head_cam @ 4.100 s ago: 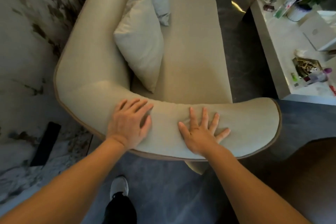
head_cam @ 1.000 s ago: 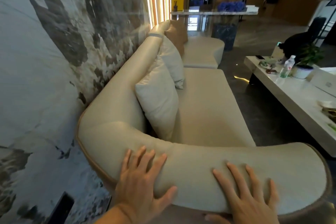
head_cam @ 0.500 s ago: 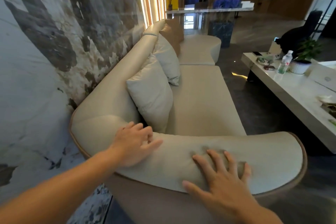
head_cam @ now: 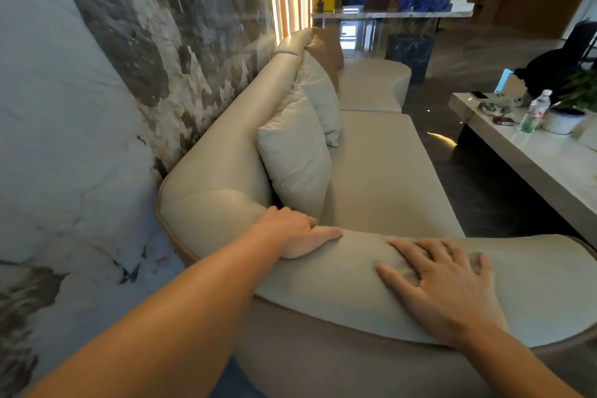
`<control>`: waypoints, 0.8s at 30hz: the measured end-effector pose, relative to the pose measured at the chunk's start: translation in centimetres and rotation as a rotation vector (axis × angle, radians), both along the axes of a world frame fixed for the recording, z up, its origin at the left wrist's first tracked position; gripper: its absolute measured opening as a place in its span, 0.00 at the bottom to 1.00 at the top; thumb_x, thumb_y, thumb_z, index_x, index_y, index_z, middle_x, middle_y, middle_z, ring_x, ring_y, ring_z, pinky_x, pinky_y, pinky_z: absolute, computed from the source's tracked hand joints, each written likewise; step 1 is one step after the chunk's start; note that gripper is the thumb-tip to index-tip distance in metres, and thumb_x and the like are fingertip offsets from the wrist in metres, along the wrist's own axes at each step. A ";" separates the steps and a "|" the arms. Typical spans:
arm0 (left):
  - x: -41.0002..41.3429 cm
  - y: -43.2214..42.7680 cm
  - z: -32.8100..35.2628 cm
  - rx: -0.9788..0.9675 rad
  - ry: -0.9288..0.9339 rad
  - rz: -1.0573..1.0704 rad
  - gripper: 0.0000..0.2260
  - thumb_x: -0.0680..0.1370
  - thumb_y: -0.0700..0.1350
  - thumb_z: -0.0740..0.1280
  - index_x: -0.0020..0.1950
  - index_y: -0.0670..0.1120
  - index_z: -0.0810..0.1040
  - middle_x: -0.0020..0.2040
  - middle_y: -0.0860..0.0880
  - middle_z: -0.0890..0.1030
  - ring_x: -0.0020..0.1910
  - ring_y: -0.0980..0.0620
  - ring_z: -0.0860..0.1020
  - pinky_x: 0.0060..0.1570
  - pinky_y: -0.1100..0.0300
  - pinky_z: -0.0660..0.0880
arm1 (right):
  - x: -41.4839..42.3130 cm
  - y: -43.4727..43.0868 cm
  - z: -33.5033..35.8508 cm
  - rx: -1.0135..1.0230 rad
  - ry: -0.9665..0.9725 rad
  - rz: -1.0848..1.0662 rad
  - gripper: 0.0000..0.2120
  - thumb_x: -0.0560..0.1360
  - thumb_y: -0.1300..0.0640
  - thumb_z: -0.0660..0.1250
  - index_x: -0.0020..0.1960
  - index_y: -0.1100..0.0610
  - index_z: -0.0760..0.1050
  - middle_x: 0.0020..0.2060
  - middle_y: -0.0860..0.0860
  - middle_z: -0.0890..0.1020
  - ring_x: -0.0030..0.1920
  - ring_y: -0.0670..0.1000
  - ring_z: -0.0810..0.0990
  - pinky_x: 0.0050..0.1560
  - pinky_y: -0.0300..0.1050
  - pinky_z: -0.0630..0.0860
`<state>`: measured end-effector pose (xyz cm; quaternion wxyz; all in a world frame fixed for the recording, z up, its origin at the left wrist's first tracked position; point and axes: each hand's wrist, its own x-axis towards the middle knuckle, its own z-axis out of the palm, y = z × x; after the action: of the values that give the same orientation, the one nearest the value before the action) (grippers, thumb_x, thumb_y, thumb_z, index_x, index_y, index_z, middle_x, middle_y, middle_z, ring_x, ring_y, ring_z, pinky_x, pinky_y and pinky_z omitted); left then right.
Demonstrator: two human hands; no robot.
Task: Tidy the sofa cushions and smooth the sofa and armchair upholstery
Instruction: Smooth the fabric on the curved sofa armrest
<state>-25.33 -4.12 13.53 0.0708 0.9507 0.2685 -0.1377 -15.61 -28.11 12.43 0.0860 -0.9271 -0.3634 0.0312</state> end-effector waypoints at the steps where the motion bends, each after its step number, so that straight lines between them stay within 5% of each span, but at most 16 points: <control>1: -0.1 -0.2 0.1 0.028 -0.011 0.006 0.42 0.68 0.77 0.41 0.67 0.56 0.75 0.67 0.47 0.76 0.64 0.44 0.71 0.57 0.46 0.63 | 0.0 -0.2 0.1 0.006 -0.005 0.008 0.39 0.65 0.21 0.35 0.71 0.29 0.57 0.70 0.38 0.68 0.73 0.49 0.59 0.72 0.66 0.50; 15: -3.4 -7.2 0.2 0.059 -0.093 0.120 0.36 0.73 0.71 0.44 0.66 0.51 0.77 0.66 0.45 0.77 0.64 0.42 0.70 0.60 0.47 0.63 | -0.8 -4.7 0.0 0.015 -0.045 0.099 0.40 0.64 0.21 0.30 0.70 0.28 0.57 0.66 0.39 0.71 0.69 0.50 0.65 0.70 0.64 0.58; 19: -7.6 -9.5 -1.3 0.140 -0.391 0.074 0.29 0.76 0.66 0.46 0.67 0.55 0.73 0.68 0.52 0.74 0.69 0.46 0.68 0.69 0.47 0.59 | -1.5 -4.8 0.1 0.001 -0.061 0.032 0.35 0.69 0.26 0.34 0.72 0.31 0.57 0.71 0.39 0.69 0.71 0.49 0.64 0.70 0.66 0.56; 24: -13.2 -9.3 -3.5 0.254 -0.795 -0.047 0.24 0.75 0.60 0.60 0.64 0.50 0.80 0.64 0.52 0.80 0.68 0.46 0.74 0.70 0.42 0.65 | -1.9 -4.7 0.0 0.018 -0.041 -0.030 0.32 0.70 0.26 0.35 0.71 0.31 0.57 0.70 0.36 0.67 0.72 0.46 0.63 0.69 0.68 0.55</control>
<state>-38.49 -13.40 10.03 0.0477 0.9369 0.2135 0.2726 -17.49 -32.85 12.45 0.0873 -0.9321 -0.3515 0.0075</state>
